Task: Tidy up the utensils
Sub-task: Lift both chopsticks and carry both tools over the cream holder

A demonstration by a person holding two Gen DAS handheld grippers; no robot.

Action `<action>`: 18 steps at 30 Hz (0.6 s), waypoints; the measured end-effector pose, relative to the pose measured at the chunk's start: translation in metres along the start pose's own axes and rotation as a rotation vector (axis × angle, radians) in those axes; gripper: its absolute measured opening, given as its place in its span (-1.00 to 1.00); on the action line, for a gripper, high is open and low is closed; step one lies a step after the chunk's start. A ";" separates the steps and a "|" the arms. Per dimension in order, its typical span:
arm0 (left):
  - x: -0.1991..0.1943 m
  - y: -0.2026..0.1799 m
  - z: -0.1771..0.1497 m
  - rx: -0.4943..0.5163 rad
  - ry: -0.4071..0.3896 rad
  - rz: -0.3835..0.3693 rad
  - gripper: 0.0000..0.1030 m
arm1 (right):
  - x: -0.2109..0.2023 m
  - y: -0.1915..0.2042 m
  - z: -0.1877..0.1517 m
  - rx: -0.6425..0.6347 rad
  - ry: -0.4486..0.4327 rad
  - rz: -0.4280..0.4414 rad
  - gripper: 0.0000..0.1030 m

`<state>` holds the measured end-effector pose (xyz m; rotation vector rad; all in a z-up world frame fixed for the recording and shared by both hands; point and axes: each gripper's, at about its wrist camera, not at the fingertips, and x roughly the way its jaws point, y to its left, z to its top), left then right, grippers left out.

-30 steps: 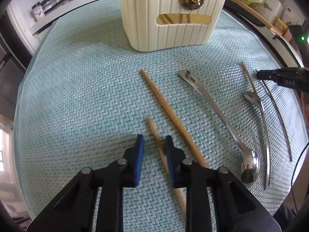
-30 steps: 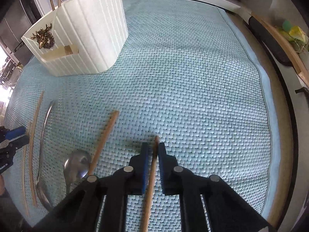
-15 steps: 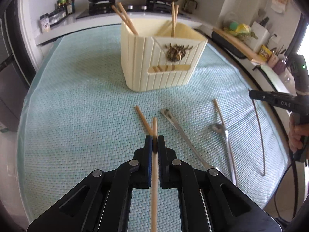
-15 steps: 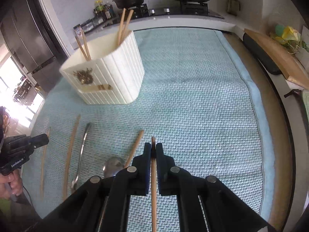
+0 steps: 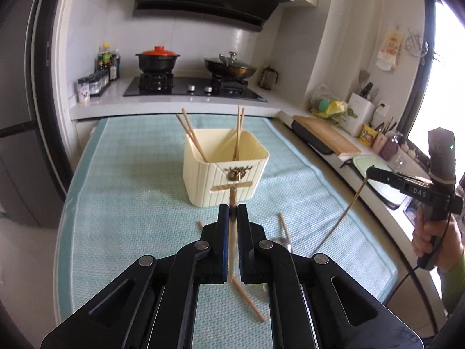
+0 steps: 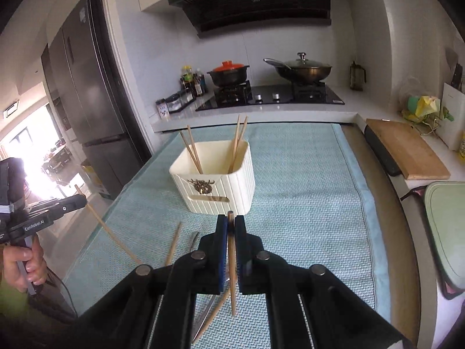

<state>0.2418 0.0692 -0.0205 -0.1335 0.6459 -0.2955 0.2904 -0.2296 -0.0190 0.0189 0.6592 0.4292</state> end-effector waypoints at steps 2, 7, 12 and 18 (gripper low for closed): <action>-0.007 0.001 0.002 -0.008 -0.021 -0.004 -0.94 | -0.010 0.005 0.001 -0.010 -0.030 -0.004 -0.90; -0.013 0.001 0.007 -0.019 -0.052 -0.010 -0.94 | -0.029 0.018 0.010 -0.041 -0.096 -0.013 -0.90; -0.019 -0.001 0.010 -0.017 -0.072 -0.020 -0.94 | -0.040 0.028 0.020 -0.068 -0.137 -0.012 -0.90; -0.021 -0.002 0.013 -0.020 -0.086 -0.026 -0.94 | -0.043 0.036 0.027 -0.080 -0.158 -0.008 -0.90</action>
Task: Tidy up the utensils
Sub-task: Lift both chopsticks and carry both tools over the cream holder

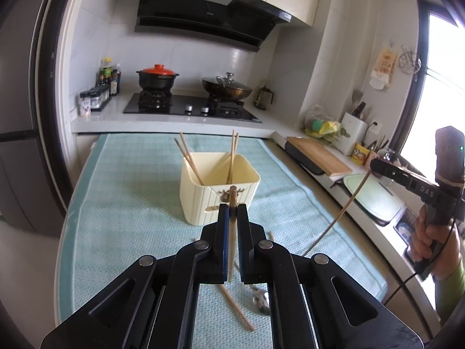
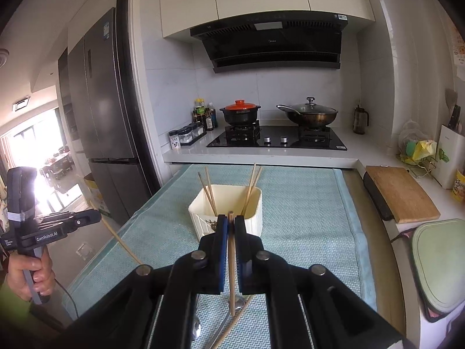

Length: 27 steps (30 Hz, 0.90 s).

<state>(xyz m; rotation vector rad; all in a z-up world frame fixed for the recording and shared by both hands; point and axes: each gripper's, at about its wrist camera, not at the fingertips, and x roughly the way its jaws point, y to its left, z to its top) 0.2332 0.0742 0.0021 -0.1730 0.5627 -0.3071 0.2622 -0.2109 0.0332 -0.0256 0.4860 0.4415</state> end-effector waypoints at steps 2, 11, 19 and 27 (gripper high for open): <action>-0.001 0.000 0.003 -0.004 -0.005 -0.006 -0.94 | 0.000 0.001 0.002 -0.001 -0.003 0.004 -0.90; -0.003 0.003 0.037 0.003 -0.061 -0.011 -0.94 | 0.010 0.008 0.029 -0.038 -0.034 0.001 -0.90; 0.020 0.001 0.096 0.036 -0.138 0.022 -0.94 | 0.032 0.023 0.087 -0.094 -0.137 -0.017 -0.90; 0.080 0.002 0.125 0.051 -0.141 0.065 -0.94 | 0.084 0.029 0.114 -0.097 -0.198 -0.010 -0.90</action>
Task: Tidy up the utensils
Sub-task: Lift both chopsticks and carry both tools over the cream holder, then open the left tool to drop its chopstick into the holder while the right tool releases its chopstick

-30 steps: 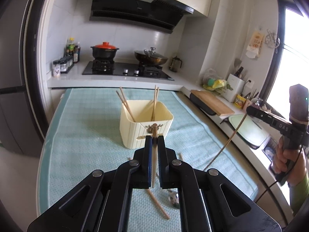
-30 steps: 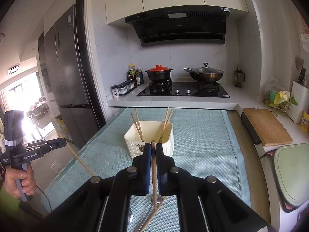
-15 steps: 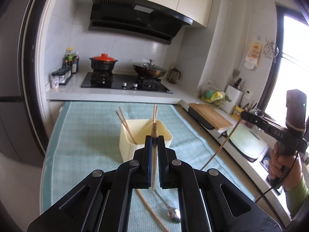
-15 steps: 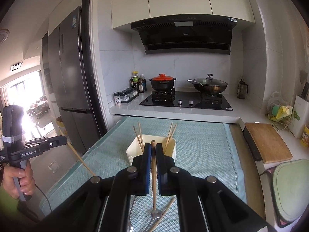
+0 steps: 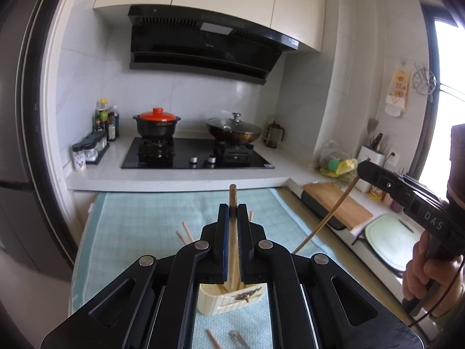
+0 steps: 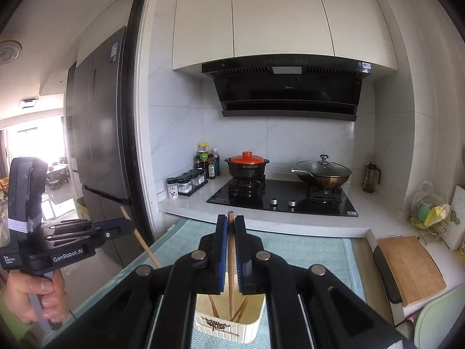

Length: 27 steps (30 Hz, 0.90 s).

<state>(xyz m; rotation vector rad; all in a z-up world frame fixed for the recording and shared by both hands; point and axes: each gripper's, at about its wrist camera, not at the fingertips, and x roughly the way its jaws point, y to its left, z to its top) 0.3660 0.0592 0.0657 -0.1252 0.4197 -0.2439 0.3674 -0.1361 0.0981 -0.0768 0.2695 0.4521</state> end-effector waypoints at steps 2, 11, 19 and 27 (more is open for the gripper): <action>0.018 0.001 -0.002 -0.001 0.020 0.006 -0.94 | 0.021 -0.001 -0.006 -0.006 0.012 0.006 -0.90; 0.100 0.016 -0.030 -0.040 0.184 0.012 -0.94 | 0.134 -0.014 -0.057 0.063 0.276 0.085 -0.90; 0.133 0.027 -0.031 -0.067 0.222 0.054 -0.44 | 0.194 -0.029 -0.068 0.170 0.373 0.106 -0.88; 0.083 0.029 -0.029 -0.025 0.163 0.119 0.56 | 0.127 -0.028 -0.030 0.105 0.171 0.028 0.23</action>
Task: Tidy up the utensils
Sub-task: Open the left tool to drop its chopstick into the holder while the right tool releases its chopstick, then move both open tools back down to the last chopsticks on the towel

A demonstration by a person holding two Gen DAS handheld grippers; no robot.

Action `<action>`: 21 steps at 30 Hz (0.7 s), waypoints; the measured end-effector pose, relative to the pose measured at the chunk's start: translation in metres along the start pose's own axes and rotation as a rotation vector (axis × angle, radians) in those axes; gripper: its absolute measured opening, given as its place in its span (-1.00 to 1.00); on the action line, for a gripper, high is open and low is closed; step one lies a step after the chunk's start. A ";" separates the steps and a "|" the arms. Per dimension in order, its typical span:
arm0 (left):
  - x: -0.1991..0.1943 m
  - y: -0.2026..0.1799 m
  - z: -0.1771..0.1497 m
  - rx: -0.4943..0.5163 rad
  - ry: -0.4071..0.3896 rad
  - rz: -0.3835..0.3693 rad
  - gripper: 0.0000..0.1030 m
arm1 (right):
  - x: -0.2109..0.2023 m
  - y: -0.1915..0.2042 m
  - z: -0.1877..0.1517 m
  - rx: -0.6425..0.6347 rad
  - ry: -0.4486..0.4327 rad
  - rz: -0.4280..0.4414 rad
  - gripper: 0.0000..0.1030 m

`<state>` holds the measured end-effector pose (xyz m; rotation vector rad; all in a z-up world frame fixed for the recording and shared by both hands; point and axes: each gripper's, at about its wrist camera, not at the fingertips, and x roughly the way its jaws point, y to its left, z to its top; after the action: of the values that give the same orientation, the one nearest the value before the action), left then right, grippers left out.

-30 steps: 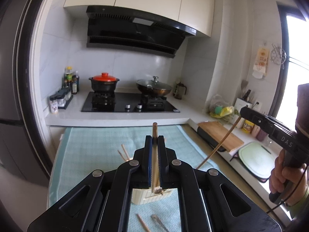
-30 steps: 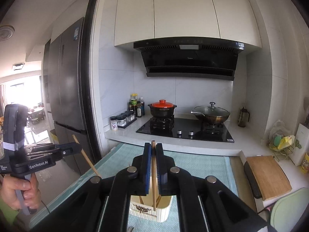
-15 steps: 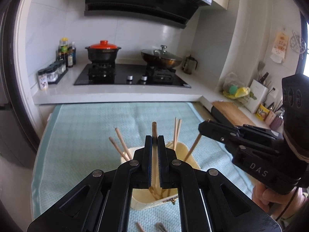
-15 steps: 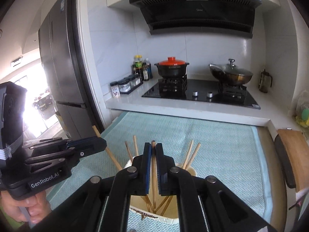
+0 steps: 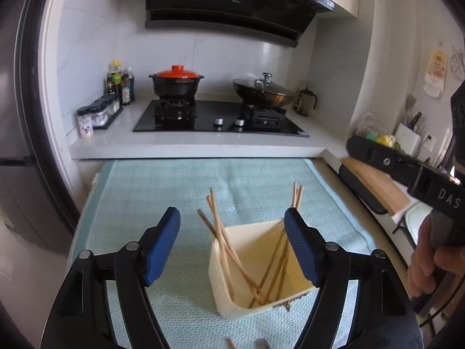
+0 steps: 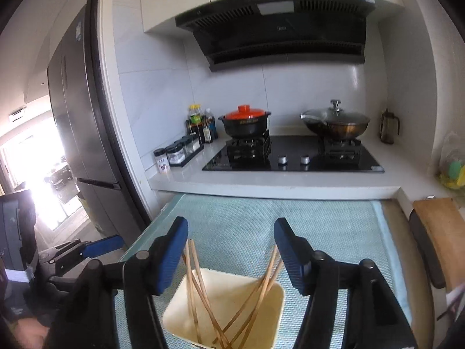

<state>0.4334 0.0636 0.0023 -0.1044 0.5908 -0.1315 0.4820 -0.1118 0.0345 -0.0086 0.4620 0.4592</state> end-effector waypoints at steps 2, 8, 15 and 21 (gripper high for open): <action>-0.021 0.000 -0.013 0.025 0.005 0.008 0.68 | -0.024 0.005 -0.005 -0.042 -0.012 -0.003 0.23; -0.084 0.003 -0.088 0.108 0.057 0.044 0.89 | -0.107 0.005 -0.055 -0.100 -0.019 -0.040 0.23; -0.126 0.002 -0.212 0.046 0.169 0.084 0.89 | -0.185 -0.005 -0.168 -0.102 0.019 -0.213 0.23; -0.125 -0.004 -0.273 -0.100 0.200 0.087 0.89 | -0.201 -0.009 -0.274 -0.012 0.135 -0.315 0.23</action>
<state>0.1769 0.0621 -0.1544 -0.1632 0.8007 -0.0280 0.2088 -0.2355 -0.1249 -0.1227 0.5791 0.1518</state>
